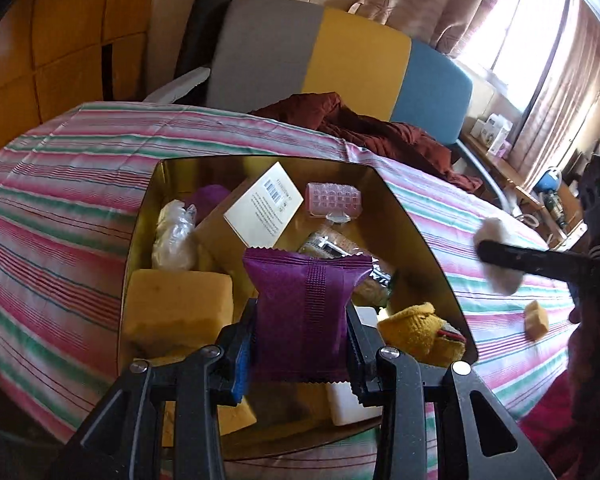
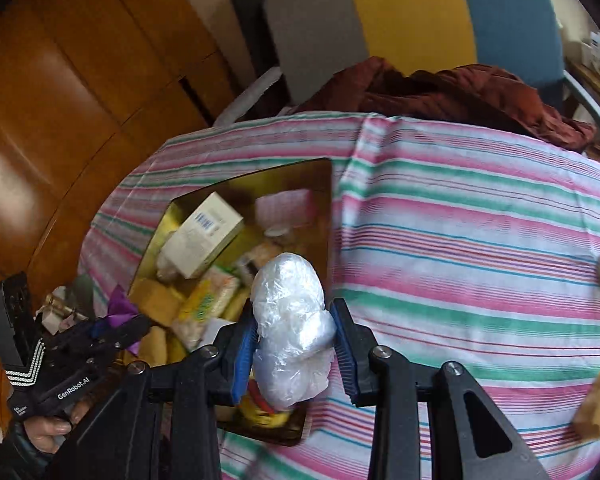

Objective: Organize objects
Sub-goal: 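Carry the purple packet to the tray with left while right carries the white ball, then open both grippers to drop the purple packet and white ball in the tray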

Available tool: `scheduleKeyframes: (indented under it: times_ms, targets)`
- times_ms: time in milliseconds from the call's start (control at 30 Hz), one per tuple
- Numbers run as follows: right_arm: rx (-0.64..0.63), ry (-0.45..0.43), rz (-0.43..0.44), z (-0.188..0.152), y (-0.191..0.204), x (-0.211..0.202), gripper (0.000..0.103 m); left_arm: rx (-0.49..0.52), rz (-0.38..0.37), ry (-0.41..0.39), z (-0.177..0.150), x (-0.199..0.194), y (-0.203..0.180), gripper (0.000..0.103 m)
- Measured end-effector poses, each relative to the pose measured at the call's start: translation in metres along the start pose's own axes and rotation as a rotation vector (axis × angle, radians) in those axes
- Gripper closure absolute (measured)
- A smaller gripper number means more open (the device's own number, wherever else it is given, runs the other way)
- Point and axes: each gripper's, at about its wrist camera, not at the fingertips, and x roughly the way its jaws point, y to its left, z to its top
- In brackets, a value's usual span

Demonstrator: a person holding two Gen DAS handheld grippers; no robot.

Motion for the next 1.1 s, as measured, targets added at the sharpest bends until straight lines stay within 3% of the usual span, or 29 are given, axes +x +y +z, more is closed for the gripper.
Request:
scheduleKeyframes:
  times_ms: [300,633,733,833,933,1100]
  targets:
    - [-0.006,0.046,0.0,0.01,0.023,0.027,0.068,-0.058,-0.111,0.014,0.025,0.014,0.001,0.064]
    - [0.048,0.052,-0.02,0.029,0.018,0.048,0.067,-0.123,-0.147,0.077,0.072,0.071,-0.014,0.064]
    - [0.1,0.03,-0.052,0.04,0.009,0.058,0.066,-0.18,-0.12,0.085,0.078,0.087,-0.008,0.051]
    - [0.134,0.03,-0.053,0.046,0.0,0.064,0.062,-0.223,-0.127,0.112,0.074,0.093,0.0,0.046]
    - [0.129,0.043,-0.048,0.043,-0.003,0.068,0.057,-0.168,-0.101,0.113,0.063,0.088,-0.002,0.046]
    - [0.145,0.062,-0.04,0.031,-0.007,0.073,0.057,-0.097,-0.079,0.114,0.042,0.073,-0.008,0.046]
